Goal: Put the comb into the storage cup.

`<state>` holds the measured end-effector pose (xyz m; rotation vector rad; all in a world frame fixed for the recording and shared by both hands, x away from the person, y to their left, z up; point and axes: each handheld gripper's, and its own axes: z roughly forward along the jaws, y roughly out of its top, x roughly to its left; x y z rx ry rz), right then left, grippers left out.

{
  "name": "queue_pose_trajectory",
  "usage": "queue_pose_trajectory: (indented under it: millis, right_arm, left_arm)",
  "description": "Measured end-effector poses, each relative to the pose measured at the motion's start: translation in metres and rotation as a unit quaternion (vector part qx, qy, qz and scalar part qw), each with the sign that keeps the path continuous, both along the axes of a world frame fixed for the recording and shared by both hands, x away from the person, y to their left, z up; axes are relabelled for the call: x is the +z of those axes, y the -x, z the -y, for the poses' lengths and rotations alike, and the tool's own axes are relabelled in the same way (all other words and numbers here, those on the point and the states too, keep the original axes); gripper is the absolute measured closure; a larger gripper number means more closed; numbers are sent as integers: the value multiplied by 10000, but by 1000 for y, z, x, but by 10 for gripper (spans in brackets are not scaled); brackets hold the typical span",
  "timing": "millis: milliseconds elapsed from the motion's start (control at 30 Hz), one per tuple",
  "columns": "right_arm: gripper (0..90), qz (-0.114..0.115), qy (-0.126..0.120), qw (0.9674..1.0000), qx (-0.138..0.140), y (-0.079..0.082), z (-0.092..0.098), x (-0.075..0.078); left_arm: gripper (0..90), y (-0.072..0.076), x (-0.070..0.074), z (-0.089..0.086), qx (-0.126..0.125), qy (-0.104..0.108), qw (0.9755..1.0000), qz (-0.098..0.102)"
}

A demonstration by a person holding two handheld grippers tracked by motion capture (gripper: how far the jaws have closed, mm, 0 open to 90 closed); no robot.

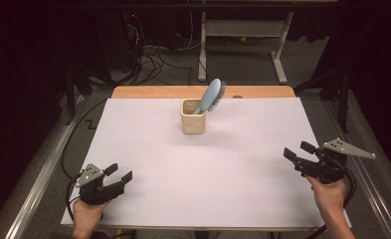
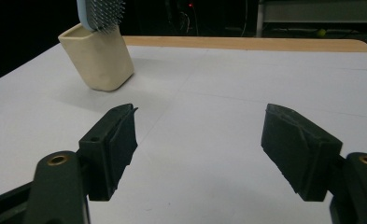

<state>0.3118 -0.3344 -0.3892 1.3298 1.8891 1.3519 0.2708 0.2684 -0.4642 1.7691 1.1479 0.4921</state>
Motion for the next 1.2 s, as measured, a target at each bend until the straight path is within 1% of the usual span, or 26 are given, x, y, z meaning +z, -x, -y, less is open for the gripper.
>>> queue_pose_trajectory:
  millis: [133,500,1200]
  right_arm:
    - [273,17,-1,10000,-10,5,2,-2]
    - [273,76,-121,9999,21,17,4,-5]
    - [273,118,15,9998,141,32,-4,-13]
  left_arm:
    - [343,0,0,0,-1,-6,10000,2]
    - [345,0,0,0,2,-8,10000,14]
    - [345,1,1,0,18,-1,10000,30]
